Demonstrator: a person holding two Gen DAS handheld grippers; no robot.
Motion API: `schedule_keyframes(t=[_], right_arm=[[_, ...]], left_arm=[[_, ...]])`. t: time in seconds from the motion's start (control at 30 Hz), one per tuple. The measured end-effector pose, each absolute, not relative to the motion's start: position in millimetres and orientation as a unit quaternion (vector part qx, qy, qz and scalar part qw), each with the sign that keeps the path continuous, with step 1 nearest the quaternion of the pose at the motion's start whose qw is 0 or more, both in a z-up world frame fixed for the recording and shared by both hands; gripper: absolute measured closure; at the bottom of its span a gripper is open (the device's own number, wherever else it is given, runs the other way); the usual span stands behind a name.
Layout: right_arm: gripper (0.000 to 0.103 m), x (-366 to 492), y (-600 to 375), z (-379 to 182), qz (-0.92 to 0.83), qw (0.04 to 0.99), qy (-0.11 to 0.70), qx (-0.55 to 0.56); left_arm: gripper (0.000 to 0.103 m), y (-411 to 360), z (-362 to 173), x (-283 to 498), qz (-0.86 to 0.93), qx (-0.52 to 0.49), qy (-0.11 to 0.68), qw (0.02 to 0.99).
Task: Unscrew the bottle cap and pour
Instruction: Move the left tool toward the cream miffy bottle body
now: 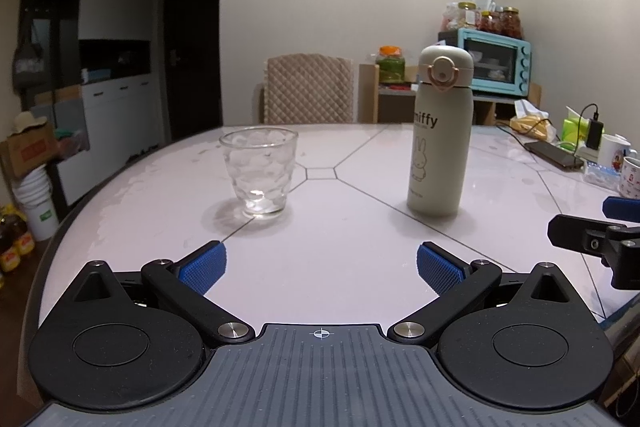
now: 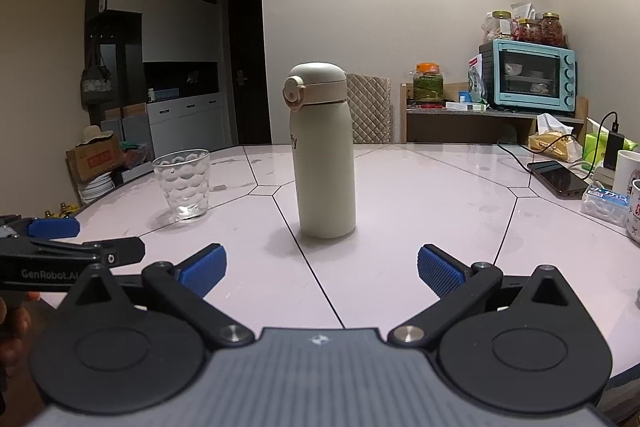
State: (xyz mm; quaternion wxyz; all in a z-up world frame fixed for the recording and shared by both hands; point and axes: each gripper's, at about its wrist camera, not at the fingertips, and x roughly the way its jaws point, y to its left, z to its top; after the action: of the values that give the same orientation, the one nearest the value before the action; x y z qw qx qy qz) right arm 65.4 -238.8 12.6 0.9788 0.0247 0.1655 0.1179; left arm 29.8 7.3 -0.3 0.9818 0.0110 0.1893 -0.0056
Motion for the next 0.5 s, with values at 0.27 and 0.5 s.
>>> schedule_keyframes(t=[0.27, 0.5], right_arm=[[0.0, 72, -241, 15, 0.114, 0.98, 0.162, 0.025], [0.0, 78, -241, 16, 0.115, 0.98, 0.16, 0.024]], left_arm=[[0.0, 6, 3, 40, -0.01, 0.018, 0.184, 0.983], [0.0, 3, 3, 47, -0.015, 0.021, 0.185, 0.982]])
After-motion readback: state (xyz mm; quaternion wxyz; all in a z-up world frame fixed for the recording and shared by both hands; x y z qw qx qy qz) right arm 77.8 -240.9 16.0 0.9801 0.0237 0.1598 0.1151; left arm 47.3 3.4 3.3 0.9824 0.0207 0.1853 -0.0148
